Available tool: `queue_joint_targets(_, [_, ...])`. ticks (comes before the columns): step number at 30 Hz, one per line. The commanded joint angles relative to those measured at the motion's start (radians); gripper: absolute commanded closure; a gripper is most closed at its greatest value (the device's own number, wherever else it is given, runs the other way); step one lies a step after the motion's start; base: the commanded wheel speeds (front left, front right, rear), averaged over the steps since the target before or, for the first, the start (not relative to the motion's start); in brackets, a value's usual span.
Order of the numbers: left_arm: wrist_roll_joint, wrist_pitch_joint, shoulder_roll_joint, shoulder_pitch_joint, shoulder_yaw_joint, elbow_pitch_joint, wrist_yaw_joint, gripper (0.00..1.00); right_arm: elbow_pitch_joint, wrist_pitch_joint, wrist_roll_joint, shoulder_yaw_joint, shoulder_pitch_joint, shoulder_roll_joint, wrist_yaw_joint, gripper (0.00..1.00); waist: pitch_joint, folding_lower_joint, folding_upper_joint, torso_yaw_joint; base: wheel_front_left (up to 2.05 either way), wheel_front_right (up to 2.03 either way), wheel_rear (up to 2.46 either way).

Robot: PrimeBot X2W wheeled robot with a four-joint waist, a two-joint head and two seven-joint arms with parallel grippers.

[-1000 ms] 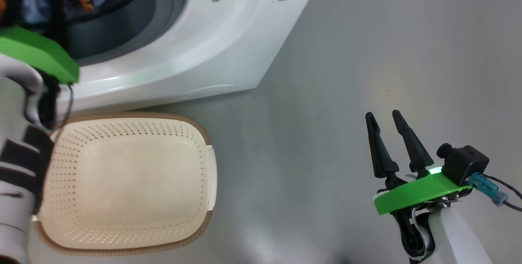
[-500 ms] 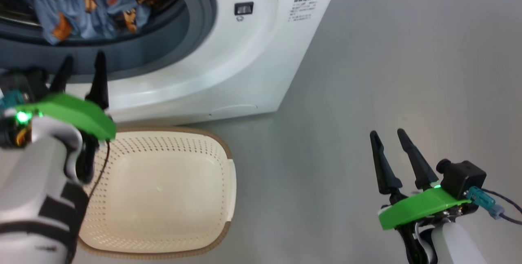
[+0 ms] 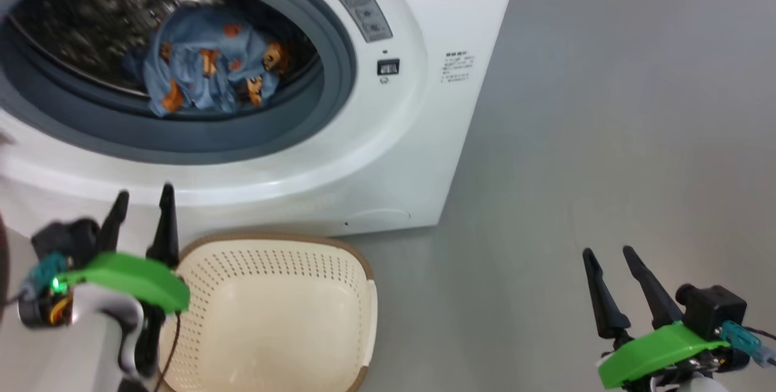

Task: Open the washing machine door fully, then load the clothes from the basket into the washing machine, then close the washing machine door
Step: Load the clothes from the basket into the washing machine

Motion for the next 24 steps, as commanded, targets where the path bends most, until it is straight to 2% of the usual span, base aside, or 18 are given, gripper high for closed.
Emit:
queue_joint_targets(1, [0.020, -0.005, 0.031, 0.031, 0.050, -0.044, -0.002, 0.00, -0.018, -0.005, 0.009, 0.023, 0.018, -0.019, 0.002, 0.00, -0.060, 0.0000, 0.0000, 0.026, 0.00, 0.00, 0.00])
queue_joint_targets(14, [0.092, -0.005, -0.003, 0.310, 0.172, -0.267, -0.002, 0.00, -0.017, -0.005, 0.026, 0.016, 0.093, -0.062, 0.002, 0.00, -0.146, 0.0000, 0.0000, 0.038, 0.00, 0.00, 0.00])
queue_joint_targets(24, [0.109, -0.005, -0.025, 0.447, 0.223, -0.388, -0.002, 0.00, -0.027, -0.005, 0.029, -0.006, 0.124, -0.070, 0.002, 0.00, -0.162, 0.0000, 0.0000, 0.042, 0.00, 0.00, 0.00])
